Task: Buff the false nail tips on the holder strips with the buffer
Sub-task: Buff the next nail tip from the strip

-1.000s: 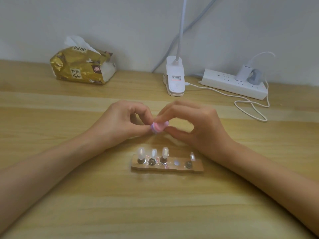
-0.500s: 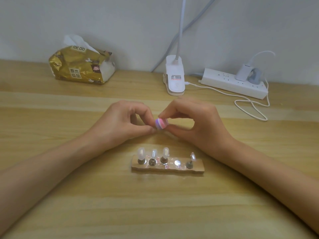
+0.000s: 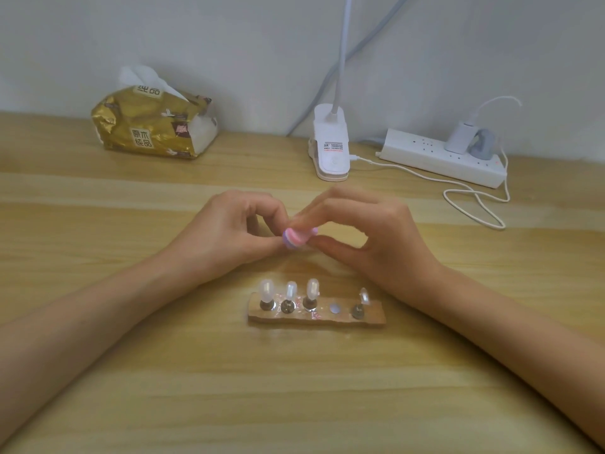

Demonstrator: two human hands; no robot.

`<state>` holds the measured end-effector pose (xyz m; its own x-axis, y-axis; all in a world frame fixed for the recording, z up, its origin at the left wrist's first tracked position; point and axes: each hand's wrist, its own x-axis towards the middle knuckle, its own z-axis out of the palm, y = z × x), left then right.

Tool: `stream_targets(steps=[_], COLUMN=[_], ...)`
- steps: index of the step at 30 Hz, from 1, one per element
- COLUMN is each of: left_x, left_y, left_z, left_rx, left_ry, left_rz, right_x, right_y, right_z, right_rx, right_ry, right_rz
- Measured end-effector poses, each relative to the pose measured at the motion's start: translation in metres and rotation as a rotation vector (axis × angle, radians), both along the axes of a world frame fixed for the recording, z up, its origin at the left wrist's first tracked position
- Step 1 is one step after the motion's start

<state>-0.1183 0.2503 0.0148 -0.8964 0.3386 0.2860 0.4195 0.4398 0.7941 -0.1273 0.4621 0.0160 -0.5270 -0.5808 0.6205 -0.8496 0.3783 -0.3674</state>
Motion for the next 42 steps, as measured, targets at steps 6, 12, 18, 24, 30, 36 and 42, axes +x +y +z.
stream_targets(steps=[6,12,18,24,30,36,42], left_x=[-0.001,0.001,0.005,0.006,0.004,0.003,0.004], left_y=[-0.001,-0.002,-0.004,-0.002,-0.002,-0.002,-0.003], left_z=[-0.001,-0.001,0.000,0.003,0.002,0.001,0.003], left_rx=[-0.004,-0.006,0.002,0.043,0.088,0.106,0.055], left_ry=[-0.011,-0.012,0.020,0.006,0.028,0.030,0.042], left_rz=[0.009,0.000,0.002,-0.018,0.033,0.058,0.027], right_x=[0.000,-0.006,0.003,0.004,0.013,0.006,0.005], right_y=[0.002,0.015,0.016,0.016,0.005,0.002,0.004], right_z=[-0.003,0.001,0.003,0.007,0.009,0.003,-0.001], right_rx=[0.036,-0.070,-0.286,-0.302,-0.252,-0.113,-0.101], right_ry=[0.057,-0.089,-0.364,-0.473,-0.184,-0.068,-0.112], right_rz=[0.041,-0.143,-0.127,-0.129,-0.003,-0.029,-0.056])
